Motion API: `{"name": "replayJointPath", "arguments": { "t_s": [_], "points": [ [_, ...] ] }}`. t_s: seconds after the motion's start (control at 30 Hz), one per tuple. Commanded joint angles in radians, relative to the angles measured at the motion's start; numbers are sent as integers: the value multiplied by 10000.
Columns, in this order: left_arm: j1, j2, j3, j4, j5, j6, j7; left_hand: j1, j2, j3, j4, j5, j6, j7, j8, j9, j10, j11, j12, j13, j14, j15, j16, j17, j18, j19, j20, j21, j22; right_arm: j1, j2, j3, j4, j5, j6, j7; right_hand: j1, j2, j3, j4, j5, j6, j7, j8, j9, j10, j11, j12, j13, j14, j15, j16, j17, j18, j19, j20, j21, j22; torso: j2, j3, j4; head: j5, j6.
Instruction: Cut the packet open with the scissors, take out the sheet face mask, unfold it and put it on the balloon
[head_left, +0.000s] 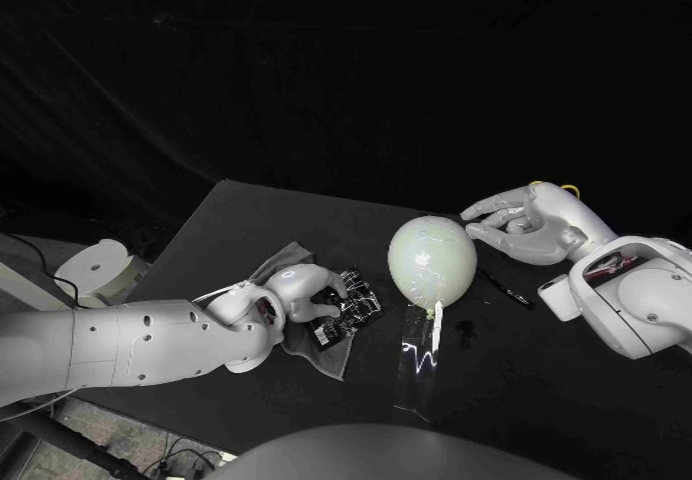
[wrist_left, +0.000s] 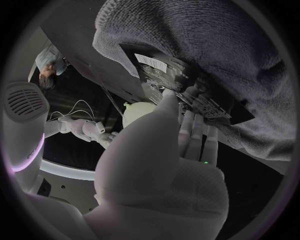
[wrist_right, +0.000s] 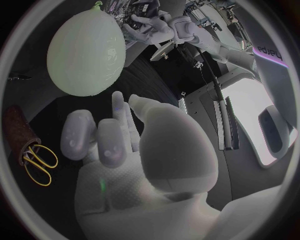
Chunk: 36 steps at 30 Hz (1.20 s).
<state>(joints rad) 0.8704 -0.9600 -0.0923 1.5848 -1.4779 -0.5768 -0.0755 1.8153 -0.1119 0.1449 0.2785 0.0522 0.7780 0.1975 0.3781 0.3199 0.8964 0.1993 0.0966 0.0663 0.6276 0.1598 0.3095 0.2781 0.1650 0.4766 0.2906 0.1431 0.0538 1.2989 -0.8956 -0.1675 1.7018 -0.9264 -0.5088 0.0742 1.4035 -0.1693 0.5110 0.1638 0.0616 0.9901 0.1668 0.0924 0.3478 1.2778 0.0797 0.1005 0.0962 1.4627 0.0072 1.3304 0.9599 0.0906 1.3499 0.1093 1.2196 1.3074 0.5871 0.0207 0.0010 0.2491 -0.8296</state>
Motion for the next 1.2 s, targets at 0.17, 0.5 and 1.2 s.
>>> {"name": "replayJointPath", "arguments": {
  "t_s": [0.17, 0.5, 1.2],
  "points": [
    [-162, 54, -152, -330, 119, 1002, -378, 276, -102, 761, 105, -32, 834, 151, -170, -287, 776, -122, -89, -30, 1186, 125, -53, -75, 38, 1600, 20, 482, 160, -3, -20, 3, 28, -117, 65, 39, -36, 10, 13, -93, 8, -23, -10, 6, 21, 84, 22, -57, 20, -58, -31, -45, -6, -34, -86, 20, -74, 460, -2, 5, -4, 31, -22],
    [-162, 257, -153, -714, -345, 526, 145, 208, -236, 1972, -270, -20, 2704, -446, 295, -258, 3339, -924, 473, 97, 3647, -759, 522, -33, 180, 3638, -376, 1678, 662, -3, -60, 3, 55, -118, 0, 77, -20, 12, 36, -132, 8, -20, -17, 9, 27, 122, 10, -45, 38, -60, -40, -49, -12, -33, -88, 16, -76, 463, 13, 2, -1, 37, -11],
    [375, -472, 296, -66, 2130, -65, 1466, -1954, -1723, 1391, 60, -40, 1631, -7, -920, -812, 2215, -464, -318, -13, 3376, -344, -376, -345, -72, 2775, -261, 2215, 1050, -3, -114, 3, 63, -118, -45, 93, -7, 18, 58, -165, 6, -9, -23, 15, 34, 153, 1, -36, 55, -57, -47, -47, -5, -34, -86, 11, -73, 468, 14, 5, 12, 8, 78]
  ]
}}
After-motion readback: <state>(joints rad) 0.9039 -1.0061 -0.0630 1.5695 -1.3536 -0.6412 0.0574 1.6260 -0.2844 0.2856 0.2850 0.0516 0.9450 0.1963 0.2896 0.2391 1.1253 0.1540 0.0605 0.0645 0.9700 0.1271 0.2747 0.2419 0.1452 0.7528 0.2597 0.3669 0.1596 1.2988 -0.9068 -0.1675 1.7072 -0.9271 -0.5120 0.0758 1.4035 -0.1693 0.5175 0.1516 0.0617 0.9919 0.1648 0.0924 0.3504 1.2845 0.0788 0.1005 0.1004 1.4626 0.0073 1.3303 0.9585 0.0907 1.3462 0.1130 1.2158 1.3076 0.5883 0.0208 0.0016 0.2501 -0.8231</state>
